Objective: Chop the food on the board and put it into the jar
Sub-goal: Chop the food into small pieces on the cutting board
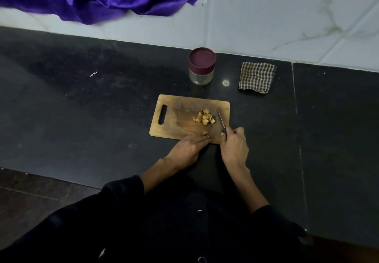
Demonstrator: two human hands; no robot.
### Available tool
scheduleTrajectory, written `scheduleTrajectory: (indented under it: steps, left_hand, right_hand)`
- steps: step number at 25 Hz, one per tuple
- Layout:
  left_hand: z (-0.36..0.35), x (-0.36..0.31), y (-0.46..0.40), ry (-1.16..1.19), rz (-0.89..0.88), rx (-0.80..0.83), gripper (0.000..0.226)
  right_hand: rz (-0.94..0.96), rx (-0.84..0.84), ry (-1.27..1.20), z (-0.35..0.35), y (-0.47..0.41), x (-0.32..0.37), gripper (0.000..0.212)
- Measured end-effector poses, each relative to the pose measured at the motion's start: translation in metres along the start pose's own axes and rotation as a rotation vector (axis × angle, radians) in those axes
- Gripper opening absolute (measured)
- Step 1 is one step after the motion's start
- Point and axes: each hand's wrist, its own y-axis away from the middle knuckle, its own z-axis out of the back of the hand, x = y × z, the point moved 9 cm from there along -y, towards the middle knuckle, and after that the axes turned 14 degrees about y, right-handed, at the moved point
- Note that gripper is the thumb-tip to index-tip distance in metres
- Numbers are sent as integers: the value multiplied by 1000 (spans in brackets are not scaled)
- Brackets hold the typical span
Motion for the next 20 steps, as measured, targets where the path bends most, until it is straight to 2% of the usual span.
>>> scheduleTrajectory:
  steps: [5,11,20]
  left_hand:
    - [0,21,-3,-30,81,64,44]
    - [17,45,15,-39,80,25,44]
    - [49,87,44,37,179,-31,51]
  right_hand:
    - [-15,10,58,-5,-1,18,36]
    - [29,8,68,-12,2,62,36]
    - [121,25,71,-22,-1,116,34]
